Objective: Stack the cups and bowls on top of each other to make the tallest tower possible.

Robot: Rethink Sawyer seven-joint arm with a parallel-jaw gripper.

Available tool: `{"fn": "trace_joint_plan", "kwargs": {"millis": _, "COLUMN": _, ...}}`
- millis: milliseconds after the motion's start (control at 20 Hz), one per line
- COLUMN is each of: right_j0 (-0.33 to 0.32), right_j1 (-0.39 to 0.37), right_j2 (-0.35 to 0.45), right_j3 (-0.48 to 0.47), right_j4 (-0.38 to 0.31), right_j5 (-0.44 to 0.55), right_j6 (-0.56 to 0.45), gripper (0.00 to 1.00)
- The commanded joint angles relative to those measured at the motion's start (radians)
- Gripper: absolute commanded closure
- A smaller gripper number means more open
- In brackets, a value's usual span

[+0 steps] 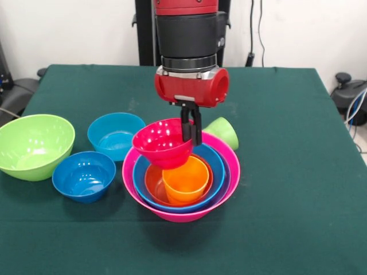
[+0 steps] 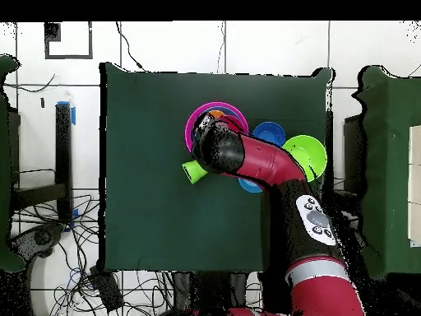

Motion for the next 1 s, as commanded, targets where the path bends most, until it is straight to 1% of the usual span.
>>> {"fn": "trace_joint_plan", "kwargs": {"millis": 50, "right_j0": 0.037, "right_j1": 0.005, "right_j2": 0.103, "right_j3": 0.036, "right_j4": 0.002, "right_j5": -0.059, "right_j6": 0.112, "gripper": 1.00}}
{"fn": "trace_joint_plan", "kwargs": {"millis": 300, "right_j0": 0.041, "right_j1": -0.003, "right_j2": 0.111, "right_j3": 0.057, "right_j4": 0.013, "right_j5": -0.061, "right_j6": 0.127, "gripper": 1.00}}
{"fn": "trace_joint_plan", "kwargs": {"millis": 650, "right_j0": 0.043, "right_j1": 0.016, "right_j2": 0.106, "right_j3": 0.022, "right_j4": 0.005, "right_j5": -0.065, "right_j6": 0.111, "gripper": 1.00}}
{"fn": "trace_joint_plan", "kwargs": {"millis": 1000, "right_j0": 0.036, "right_j1": 0.000, "right_j2": 0.107, "right_j3": 0.026, "right_j4": 0.005, "right_j5": -0.038, "right_j6": 0.101, "gripper": 1.00}}
